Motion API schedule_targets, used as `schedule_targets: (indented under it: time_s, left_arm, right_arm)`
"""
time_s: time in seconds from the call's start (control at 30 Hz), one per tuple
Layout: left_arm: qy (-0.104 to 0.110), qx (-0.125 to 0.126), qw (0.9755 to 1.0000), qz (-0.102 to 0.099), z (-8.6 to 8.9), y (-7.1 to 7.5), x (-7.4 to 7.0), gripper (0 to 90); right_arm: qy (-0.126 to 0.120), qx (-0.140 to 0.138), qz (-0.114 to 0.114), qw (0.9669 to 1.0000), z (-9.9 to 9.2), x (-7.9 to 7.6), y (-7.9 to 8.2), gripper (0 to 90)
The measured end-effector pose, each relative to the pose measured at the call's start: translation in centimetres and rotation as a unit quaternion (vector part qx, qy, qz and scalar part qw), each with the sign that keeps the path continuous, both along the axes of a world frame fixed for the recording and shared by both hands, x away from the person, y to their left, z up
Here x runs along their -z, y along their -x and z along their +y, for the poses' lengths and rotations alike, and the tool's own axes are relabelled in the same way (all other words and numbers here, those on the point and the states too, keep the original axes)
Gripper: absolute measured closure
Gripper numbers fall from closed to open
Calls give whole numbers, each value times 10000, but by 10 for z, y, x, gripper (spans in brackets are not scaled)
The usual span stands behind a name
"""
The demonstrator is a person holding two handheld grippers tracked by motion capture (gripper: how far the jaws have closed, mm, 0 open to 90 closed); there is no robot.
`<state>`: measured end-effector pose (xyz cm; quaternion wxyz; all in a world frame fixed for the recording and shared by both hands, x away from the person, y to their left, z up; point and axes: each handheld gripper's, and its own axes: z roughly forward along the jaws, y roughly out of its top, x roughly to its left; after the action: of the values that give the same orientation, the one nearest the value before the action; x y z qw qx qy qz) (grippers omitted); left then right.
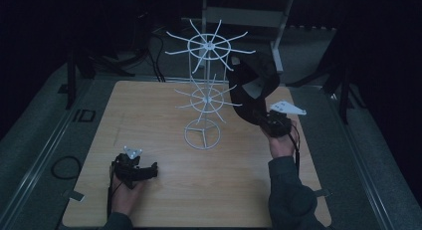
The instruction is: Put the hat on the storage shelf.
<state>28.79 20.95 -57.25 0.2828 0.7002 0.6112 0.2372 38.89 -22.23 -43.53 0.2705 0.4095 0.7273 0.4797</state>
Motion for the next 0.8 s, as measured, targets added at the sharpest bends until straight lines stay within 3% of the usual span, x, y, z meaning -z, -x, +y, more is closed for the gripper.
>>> schedule_targets:
  time_s: [0.8]
  left_arm:
    - [-9, 23, 10000, 1, 0, 0, 0, 2]
  right_arm:
    - [12, 24, -185, 9998, 3, -13, -2, 865]
